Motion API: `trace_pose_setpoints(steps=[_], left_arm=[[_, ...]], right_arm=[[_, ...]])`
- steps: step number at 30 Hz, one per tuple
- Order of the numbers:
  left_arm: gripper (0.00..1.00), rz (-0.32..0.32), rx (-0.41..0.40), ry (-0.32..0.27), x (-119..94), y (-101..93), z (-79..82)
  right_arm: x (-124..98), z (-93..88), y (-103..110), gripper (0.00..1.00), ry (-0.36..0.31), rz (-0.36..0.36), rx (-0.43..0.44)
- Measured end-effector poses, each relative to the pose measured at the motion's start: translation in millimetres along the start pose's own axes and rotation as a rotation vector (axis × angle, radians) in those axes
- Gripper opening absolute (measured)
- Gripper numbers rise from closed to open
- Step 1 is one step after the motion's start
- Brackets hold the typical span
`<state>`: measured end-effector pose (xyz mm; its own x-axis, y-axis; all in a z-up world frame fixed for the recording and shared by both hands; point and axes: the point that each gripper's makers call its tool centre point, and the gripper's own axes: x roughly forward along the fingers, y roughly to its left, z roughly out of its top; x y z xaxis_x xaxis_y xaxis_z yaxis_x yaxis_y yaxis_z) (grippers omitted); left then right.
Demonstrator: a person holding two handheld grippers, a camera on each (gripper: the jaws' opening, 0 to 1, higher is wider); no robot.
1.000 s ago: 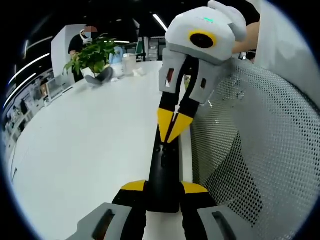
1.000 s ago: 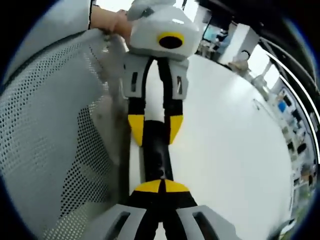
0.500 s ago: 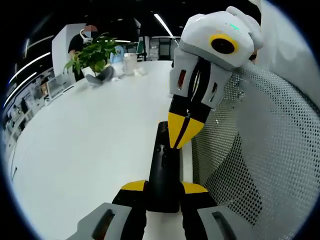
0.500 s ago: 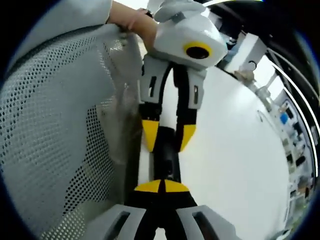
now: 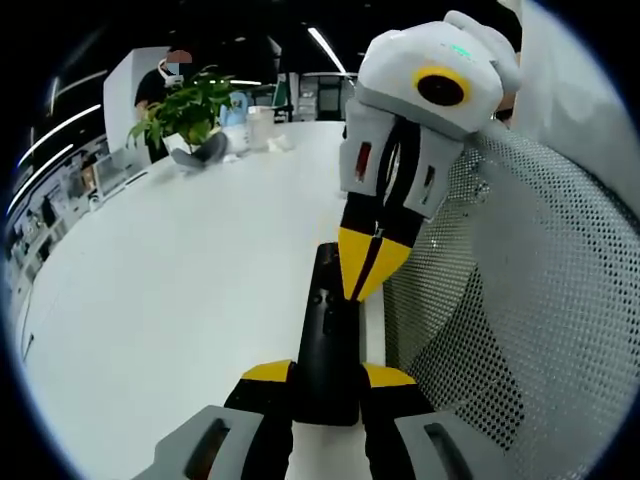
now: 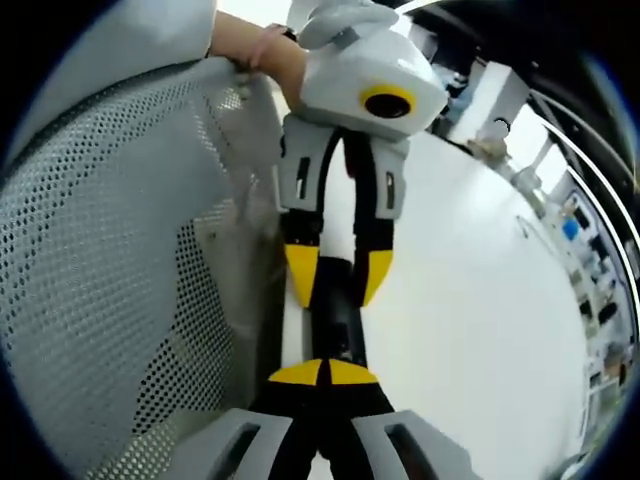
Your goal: Press the specified remote control buttons in sequence, fully releasing each button before pressing the next.
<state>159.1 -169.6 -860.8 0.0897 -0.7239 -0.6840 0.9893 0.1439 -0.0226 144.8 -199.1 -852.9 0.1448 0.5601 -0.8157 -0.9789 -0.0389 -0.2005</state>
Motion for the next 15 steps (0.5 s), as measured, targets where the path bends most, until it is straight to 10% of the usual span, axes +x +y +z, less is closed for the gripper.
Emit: trace_pose_setpoints(steps=[11, 15], left_arm=[[0.25, -0.001, 0.001, 0.000, -0.2, -0.2, 0.1], [0.25, -0.001, 0.002, -0.001, -0.2, -0.4, 0.3]], right_arm=[[0.1, 0.0, 1.1, 0.00, 0.000, -0.004, -0.018], [1.1, -0.9, 2.1, 0.00, 0.056, -0.023, -0.180]])
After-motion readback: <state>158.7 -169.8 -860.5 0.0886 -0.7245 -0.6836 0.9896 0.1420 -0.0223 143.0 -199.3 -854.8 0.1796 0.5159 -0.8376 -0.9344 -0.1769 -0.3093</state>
